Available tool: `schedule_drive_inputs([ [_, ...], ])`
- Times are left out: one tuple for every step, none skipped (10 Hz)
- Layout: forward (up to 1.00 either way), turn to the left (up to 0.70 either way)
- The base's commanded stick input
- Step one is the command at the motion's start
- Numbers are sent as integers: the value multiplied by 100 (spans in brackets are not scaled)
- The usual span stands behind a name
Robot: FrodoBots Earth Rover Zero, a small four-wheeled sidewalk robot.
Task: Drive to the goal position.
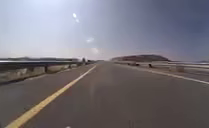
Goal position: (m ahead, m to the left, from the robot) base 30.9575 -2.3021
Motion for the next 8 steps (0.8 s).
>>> schedule_drive_inputs([
  [100, 0],
  [100, 0],
  [100, 0],
  [100, 0],
  [100, 0],
  [100, 0],
  [100, 0],
  [100, 0],
])
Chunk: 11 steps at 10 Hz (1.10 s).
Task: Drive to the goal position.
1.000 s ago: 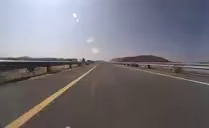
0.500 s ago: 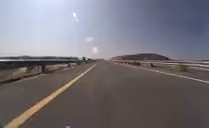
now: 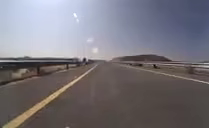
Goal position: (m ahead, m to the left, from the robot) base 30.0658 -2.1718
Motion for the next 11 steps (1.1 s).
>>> schedule_drive_inputs([
  [100, 0],
  [100, 0],
  [100, 0],
  [100, 0],
  [100, 0],
  [100, 0],
  [100, 0],
  [100, 0],
  [100, 0],
  [100, 0],
  [100, 0],
])
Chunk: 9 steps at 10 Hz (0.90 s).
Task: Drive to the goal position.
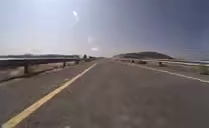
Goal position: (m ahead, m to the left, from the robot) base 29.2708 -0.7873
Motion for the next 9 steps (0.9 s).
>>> schedule_drive_inputs([
  [100, 0],
  [100, 0],
  [100, 0],
  [100, 0],
  [100, 0],
  [100, 0],
  [100, 0],
  [100, 0],
  [100, 0],
])
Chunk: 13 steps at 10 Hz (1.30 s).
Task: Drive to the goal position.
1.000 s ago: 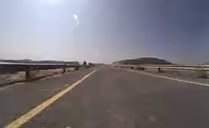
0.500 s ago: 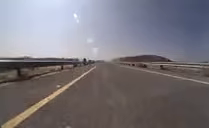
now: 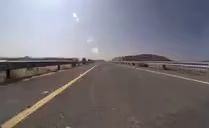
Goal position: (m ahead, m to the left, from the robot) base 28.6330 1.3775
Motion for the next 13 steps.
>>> schedule_drive_inputs([
  [100, 0],
  [100, 0],
  [100, 0],
  [100, 0],
  [100, 0],
  [100, 0],
  [100, 0],
  [100, 0],
  [100, 0],
  [100, 0],
  [100, 0],
  [100, 0],
  [100, 0],
])
